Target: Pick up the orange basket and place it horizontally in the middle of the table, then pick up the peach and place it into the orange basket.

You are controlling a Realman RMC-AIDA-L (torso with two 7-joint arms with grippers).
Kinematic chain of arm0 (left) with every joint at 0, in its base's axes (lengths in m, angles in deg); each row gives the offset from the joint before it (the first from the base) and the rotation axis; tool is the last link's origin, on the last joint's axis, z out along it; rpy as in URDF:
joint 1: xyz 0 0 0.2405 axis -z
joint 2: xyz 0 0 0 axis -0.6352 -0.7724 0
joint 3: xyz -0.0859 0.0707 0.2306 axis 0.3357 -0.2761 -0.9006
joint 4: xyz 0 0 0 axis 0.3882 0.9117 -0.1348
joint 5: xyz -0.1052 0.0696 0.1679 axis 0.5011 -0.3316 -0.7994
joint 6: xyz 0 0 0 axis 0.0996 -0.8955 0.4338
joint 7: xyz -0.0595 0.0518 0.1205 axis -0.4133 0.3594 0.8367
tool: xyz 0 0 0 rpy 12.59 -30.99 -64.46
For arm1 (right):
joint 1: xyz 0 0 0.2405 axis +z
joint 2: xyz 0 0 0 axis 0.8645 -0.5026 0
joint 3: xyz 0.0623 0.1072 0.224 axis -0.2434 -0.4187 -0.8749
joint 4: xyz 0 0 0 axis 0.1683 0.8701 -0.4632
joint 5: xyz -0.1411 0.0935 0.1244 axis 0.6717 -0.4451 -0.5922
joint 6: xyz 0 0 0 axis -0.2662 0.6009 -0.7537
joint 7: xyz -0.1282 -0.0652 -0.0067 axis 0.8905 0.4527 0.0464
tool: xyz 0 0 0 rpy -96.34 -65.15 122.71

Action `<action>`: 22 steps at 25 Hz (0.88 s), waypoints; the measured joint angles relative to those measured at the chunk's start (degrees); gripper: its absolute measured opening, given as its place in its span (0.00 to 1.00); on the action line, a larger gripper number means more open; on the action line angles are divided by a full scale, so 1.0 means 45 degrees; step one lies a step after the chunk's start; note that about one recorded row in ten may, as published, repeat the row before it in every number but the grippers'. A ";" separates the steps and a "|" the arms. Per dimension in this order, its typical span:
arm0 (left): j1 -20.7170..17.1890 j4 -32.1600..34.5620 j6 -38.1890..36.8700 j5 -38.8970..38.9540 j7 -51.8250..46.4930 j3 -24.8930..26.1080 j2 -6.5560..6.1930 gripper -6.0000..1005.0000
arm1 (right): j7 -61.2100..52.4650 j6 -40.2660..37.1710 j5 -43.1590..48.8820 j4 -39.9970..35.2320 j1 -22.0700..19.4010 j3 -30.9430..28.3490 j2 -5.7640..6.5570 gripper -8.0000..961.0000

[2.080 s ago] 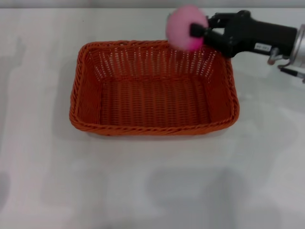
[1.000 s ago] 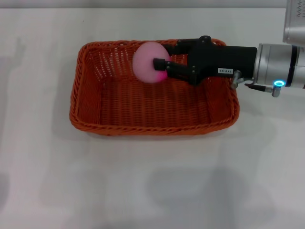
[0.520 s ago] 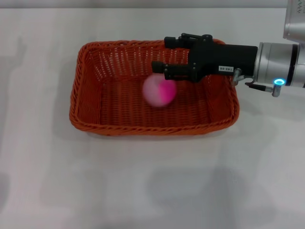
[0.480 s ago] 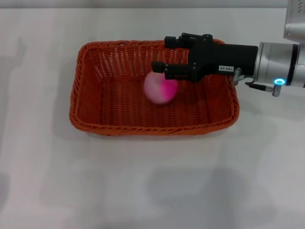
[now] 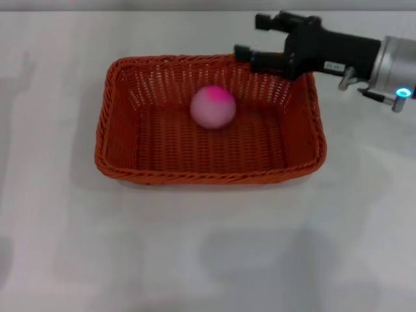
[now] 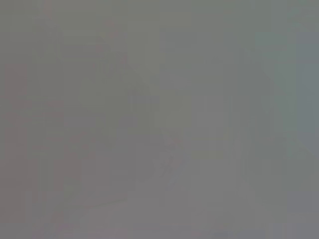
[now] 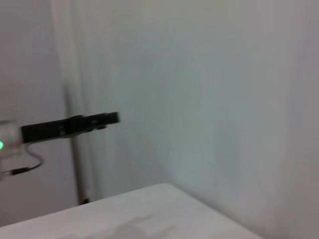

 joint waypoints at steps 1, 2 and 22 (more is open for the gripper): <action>-0.0006 0.0011 0.0000 0.0000 0.0000 0.0009 -0.0001 0.84 | 0.0065 -0.0033 -0.0021 0.0051 -0.0015 -0.0140 0.0000 0.86; -0.0021 0.0023 0.0000 0.0001 0.0000 0.0016 -0.0001 0.84 | 0.0197 -0.0078 -0.0087 0.0154 -0.0031 -0.0341 0.0002 0.86; 0.0117 0.0940 0.0128 -0.0098 0.0074 0.0203 -0.0020 0.84 | 0.3581 -0.4270 -0.2560 0.2389 -0.0274 -0.3452 0.0020 0.85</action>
